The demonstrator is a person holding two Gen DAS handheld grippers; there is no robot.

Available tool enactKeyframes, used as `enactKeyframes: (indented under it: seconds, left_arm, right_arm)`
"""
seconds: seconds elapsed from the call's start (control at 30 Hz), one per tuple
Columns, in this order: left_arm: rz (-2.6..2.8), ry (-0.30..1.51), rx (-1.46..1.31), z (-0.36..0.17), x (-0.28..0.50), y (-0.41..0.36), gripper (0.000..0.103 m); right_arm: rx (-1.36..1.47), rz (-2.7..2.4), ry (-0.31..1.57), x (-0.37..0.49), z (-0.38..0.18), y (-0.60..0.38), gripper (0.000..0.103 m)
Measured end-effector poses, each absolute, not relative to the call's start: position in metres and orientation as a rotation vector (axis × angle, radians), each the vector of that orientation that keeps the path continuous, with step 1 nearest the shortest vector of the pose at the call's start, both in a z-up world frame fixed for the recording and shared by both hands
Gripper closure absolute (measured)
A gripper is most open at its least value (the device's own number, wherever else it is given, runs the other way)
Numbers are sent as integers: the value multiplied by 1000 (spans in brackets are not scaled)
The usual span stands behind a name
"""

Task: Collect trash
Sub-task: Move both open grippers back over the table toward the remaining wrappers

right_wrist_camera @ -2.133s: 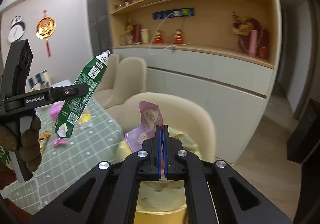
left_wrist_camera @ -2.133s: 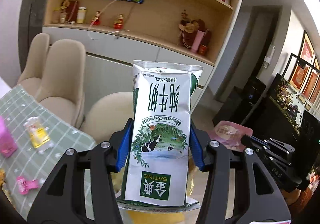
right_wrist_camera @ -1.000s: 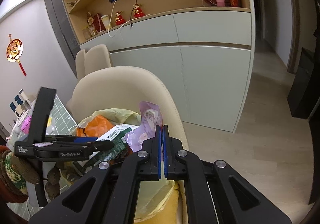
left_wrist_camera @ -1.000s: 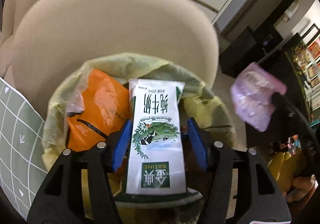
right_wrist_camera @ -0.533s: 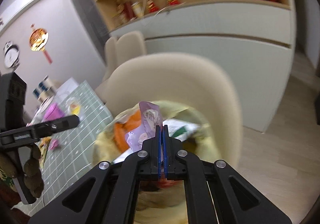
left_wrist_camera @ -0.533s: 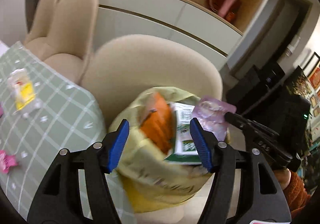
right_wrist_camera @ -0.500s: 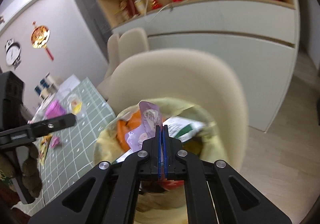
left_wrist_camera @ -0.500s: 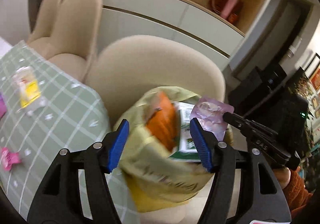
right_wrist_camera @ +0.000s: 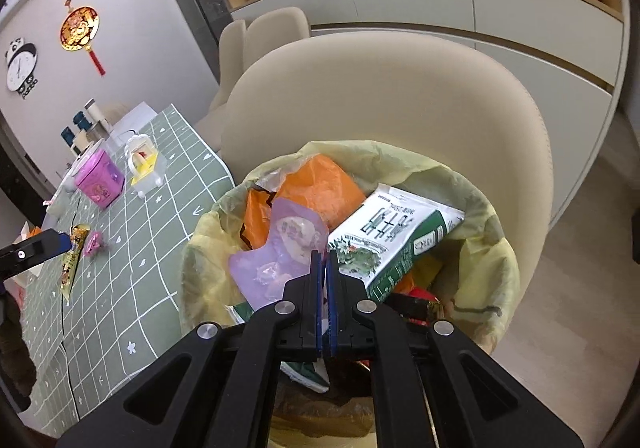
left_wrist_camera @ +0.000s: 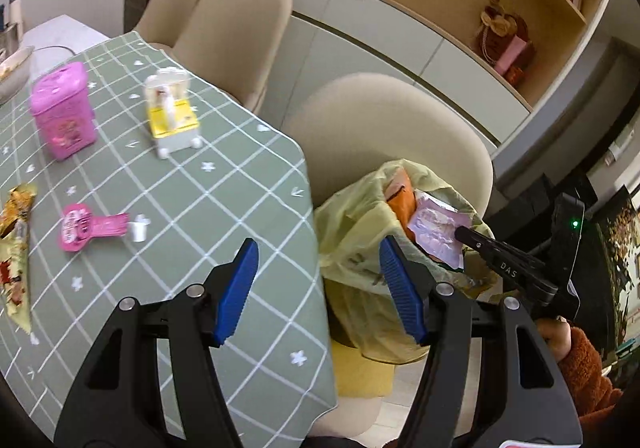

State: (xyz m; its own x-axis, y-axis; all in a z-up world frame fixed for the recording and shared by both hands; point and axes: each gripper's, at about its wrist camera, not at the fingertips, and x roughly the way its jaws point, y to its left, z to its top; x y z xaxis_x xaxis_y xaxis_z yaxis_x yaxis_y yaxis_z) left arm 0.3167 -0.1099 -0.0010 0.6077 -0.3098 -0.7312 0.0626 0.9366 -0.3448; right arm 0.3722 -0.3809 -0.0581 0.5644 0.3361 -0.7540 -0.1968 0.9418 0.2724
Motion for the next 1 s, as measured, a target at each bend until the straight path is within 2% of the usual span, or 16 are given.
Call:
enactKeyframes:
  seconds: [0.1,0.17,0.2,0.63,1.0]
  left_arm:
    - [-214,886,-314,4,308,-97,43]
    - [-214,875,-316,8,302,-88,43]
    - [-211,867,-314,11,299,-83,43]
    - [-45,834,-274,-2,258,6,42]
    - [121,839,-363,-17,217,118,42]
  right_arm:
    - [146,282,900,364,-50,-382,88]
    - [154,275,868,357,-38,-383,76]
    - [153,268,858,354,-34,-383,75]
    - [184,283,695,301,33,-344,74]
    - [93,319,696,288,46,-252,74]
